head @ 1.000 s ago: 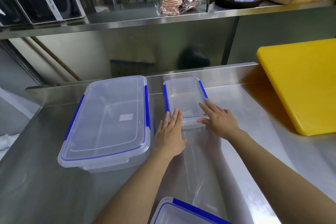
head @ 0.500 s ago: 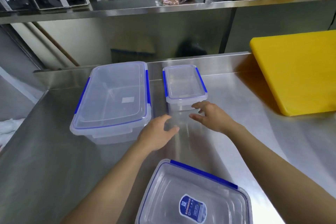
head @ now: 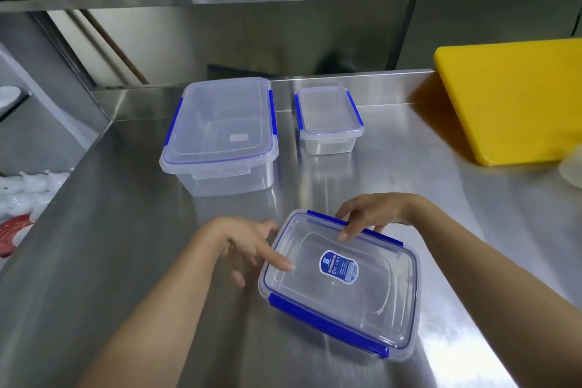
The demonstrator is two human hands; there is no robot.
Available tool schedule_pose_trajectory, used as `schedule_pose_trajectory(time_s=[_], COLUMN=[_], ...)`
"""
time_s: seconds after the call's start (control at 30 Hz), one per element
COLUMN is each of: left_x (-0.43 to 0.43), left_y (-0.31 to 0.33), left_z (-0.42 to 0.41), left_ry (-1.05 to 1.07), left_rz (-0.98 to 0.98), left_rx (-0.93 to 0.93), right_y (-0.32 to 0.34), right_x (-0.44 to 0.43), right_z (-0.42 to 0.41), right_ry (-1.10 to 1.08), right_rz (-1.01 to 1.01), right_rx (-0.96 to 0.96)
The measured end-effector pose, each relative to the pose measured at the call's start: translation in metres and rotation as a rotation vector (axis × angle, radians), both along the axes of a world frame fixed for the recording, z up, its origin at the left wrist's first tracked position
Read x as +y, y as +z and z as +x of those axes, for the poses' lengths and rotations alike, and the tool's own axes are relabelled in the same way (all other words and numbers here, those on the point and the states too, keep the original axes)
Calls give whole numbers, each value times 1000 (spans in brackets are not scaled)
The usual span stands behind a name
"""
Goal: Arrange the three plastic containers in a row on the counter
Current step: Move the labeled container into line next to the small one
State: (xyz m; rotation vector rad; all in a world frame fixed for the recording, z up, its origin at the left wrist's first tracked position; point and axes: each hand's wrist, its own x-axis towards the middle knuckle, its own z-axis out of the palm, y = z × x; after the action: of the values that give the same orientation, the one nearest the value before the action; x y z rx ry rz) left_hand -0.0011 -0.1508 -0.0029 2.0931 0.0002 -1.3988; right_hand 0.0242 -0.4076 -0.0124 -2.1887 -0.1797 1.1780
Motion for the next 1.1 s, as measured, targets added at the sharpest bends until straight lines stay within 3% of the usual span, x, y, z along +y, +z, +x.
schedule_pose_trajectory(time_s=[0.2,0.4,0.47,0.63,0.73,0.83,0.97,1.1], left_x=[-3,-28,-41,-71,-89,-100,-118,-140], left_y=[-12,-36,-39,-45,-48,-50,-49,-46], left_z=[-11,-6,-9,-22,-29,-29,-23,-11], left_ry=[104,620,582,210,126,121,68,66], left_rz=[-180,-270,-280,-334,-483,-480,-454,-433], left_rx=[-143,-715,-773,-640,-626,-681,-762,-788], right_y=[-7,-20,-26,-31,-25,-14,-3,-9], right_x=[-10,-34,-39,-49,-52,-61,-79,-100], right_z=[-21,-34,-38,-49,-54,-59,-66,-67], right_ry=[-142,-646,-817,-1041,-993,-828,-504,-267], right_rz=[68,125,93,53,33,9,-13,-255], right_rx=[-100,-311,-411,-490,-607,-679,-454,-406])
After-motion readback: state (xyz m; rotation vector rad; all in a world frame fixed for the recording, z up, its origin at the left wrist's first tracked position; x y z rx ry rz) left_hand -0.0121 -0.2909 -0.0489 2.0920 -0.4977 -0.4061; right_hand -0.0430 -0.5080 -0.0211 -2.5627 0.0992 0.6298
